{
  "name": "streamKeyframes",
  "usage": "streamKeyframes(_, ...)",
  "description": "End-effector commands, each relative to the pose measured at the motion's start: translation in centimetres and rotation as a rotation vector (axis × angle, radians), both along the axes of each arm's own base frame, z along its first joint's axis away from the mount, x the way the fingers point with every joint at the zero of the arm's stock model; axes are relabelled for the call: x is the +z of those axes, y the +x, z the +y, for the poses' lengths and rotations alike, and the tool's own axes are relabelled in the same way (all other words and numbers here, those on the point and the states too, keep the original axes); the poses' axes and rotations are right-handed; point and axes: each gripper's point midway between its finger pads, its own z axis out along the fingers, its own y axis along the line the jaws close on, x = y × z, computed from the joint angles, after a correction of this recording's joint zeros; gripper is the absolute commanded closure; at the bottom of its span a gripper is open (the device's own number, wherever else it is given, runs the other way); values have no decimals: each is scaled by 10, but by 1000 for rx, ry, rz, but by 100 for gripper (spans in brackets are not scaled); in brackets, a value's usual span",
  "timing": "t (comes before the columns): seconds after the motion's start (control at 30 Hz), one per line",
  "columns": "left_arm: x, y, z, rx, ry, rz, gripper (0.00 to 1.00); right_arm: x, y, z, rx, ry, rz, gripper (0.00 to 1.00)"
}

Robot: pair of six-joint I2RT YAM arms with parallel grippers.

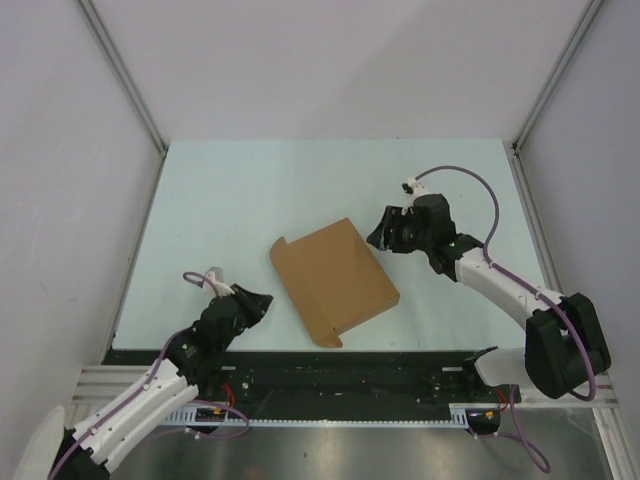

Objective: Fold the paper box

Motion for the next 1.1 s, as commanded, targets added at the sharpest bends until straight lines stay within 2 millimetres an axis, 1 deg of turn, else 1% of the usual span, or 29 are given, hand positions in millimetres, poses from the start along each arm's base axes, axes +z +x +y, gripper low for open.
streamKeyframes(0.0,-25,-7,-2,-5,-2,86,82,-6,10,-15,-41,-62,9,50)
streamKeyframes(0.03,-31,-8,-3,-11,0,102,83,-11,9,-13,-33,-73,16,54)
streamKeyframes(0.07,-32,-9,-5,-19,-4,109,83,-19,8,-12,-23,-98,24,56)
streamKeyframes(0.13,-36,-10,-6,-22,3,121,83,-29,4,-9,-8,-130,37,60)
streamKeyframes(0.17,-37,-10,-6,-25,6,124,84,-36,4,-10,-11,-149,49,60)
streamKeyframes(0.27,-38,-10,-6,-28,7,121,84,-48,3,-12,-8,-175,68,60)
streamKeyframes(0.4,-37,-10,-6,-26,-5,111,84,-61,3,-15,-10,-208,89,60)
streamKeyframes(0.5,-38,-10,-6,-25,-5,112,83,-75,2,-21,-22,-244,122,61)
streamKeyframes(0.8,-38,-9,-7,-27,-6,113,84,-102,-2,-37,-60,-318,196,65)
streamKeyframes(0.93,-37,-9,-7,-25,-4,108,83,-121,-7,-50,-102,-349,248,66)
streamKeyframes(1.0,-37,-8,-6,-23,-1,107,83,-127,-7,-57,-133,-344,265,66)
streamKeyframes(1.07,-38,-8,-5,-20,6,108,83,-137,-12,-65,-154,-350,291,66)
